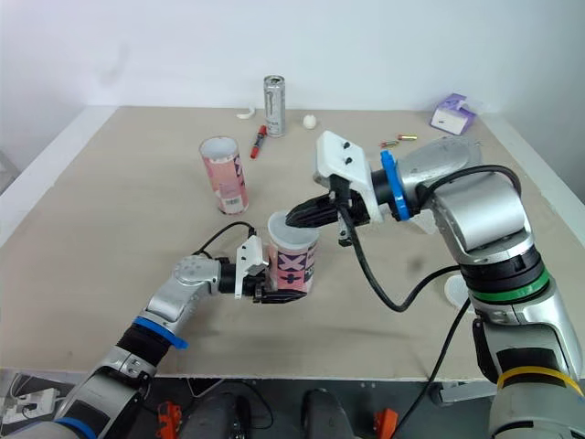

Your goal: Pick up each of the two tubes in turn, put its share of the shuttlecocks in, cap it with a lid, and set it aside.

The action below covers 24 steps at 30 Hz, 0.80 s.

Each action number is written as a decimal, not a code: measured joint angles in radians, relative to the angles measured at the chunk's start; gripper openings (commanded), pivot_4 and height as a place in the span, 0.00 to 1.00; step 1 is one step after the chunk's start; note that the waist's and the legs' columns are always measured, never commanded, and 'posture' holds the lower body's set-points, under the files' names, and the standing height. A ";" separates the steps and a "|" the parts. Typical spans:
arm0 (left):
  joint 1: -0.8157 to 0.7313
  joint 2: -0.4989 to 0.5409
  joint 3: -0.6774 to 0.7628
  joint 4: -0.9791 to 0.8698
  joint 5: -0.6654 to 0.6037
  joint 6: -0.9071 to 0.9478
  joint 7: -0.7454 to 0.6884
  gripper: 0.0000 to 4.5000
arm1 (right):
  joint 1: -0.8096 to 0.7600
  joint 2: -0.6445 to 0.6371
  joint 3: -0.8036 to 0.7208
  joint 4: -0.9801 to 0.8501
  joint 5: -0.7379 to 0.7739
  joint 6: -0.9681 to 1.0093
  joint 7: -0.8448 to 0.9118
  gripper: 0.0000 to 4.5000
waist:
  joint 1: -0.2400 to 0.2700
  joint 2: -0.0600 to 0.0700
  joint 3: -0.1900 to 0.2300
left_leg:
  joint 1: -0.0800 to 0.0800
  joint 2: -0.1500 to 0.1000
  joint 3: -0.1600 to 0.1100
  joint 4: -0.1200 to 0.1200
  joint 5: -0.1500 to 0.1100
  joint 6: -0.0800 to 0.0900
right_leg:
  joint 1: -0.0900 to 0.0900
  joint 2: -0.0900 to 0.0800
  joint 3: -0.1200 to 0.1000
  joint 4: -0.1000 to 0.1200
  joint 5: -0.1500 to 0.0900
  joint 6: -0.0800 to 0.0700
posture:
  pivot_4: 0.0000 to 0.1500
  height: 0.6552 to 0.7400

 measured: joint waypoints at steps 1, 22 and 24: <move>0.001 0.000 0.000 0.000 0.000 0.000 0.000 0.67 | 0.000 -0.004 0.011 -0.001 -0.007 -0.006 0.006 0.00 | 0.000 0.000 0.000 | 0.000 0.000 0.000 0.000 0.000 0.000 | 0.000 0.000 0.000 0.000 0.000 0.000 | 1.00 1.00; 0.026 0.013 0.004 -0.020 0.003 0.001 0.016 0.67 | -0.038 -0.005 0.132 -0.017 -0.213 -0.232 0.076 0.00 | 0.000 -0.003 -0.007 | 0.010 0.009 -0.002 -0.001 -0.003 -0.006 | 0.003 -0.006 -0.023 -0.001 -0.002 -0.003 | 1.00 1.00; 0.030 0.015 0.005 -0.020 0.003 0.002 0.017 0.67 | -0.038 0.000 0.137 -0.015 -0.228 -0.247 0.077 0.00 | 0.000 -0.003 -0.009 | 0.010 0.010 -0.002 -0.001 -0.004 -0.006 | 0.004 -0.005 -0.025 -0.001 -0.003 -0.004 | 1.00 1.00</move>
